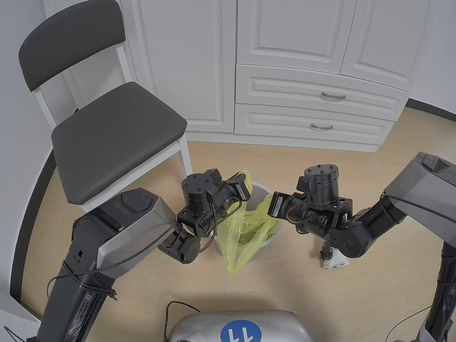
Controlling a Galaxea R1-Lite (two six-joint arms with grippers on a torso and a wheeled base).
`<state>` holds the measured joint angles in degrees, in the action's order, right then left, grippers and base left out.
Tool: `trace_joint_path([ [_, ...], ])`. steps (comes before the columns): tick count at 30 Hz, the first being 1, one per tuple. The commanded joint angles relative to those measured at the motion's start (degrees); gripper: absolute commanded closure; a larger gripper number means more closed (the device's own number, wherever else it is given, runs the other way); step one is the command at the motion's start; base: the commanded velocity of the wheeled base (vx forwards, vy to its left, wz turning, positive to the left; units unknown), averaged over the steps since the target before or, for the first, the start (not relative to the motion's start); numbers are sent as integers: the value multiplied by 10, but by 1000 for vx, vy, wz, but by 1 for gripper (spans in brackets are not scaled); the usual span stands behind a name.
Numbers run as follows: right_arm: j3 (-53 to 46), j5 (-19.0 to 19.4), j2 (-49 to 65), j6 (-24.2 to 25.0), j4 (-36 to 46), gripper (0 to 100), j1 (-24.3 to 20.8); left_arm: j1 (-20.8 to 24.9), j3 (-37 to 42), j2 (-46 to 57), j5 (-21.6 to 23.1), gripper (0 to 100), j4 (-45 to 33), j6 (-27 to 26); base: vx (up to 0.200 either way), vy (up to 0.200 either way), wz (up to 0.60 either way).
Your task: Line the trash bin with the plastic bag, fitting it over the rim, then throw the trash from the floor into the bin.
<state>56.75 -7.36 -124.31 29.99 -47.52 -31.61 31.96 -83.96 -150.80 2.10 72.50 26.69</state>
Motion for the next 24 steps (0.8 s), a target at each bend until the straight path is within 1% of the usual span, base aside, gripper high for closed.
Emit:
trace_joint_path([
  [1,12,-2,-34,9,-21,100,1,-19,-24,-15,0,100,-7,0,0,0,0],
  [5,45,-7,-76,44,-64,100,6,-39,-53,-24,-1,100,-23,0,0,0,0],
  [6,46,-8,-78,46,-65,100,7,-40,-54,-24,-1,100,-24,0,0,0,0],
  [7,64,-8,-100,64,-84,100,12,-47,-67,-27,-2,100,-31,1,0,0,0],
  [11,101,-12,-139,84,-119,100,34,-59,-87,-36,-3,100,-36,0,0,0,0],
  [14,108,-12,-150,99,-139,100,41,-62,-96,-43,-3,100,-37,0,0,0,0],
  [15,112,-9,-158,117,-160,100,45,-64,-104,-47,-3,100,-41,0,0,0,0],
  [19,115,-2,-178,133,-180,100,45,-65,-104,-46,-3,100,-44,0,0,0,0],
  [24,127,-2,-211,133,-182,100,40,-59,-95,-49,-3,100,-43,0,0,0,0],
])
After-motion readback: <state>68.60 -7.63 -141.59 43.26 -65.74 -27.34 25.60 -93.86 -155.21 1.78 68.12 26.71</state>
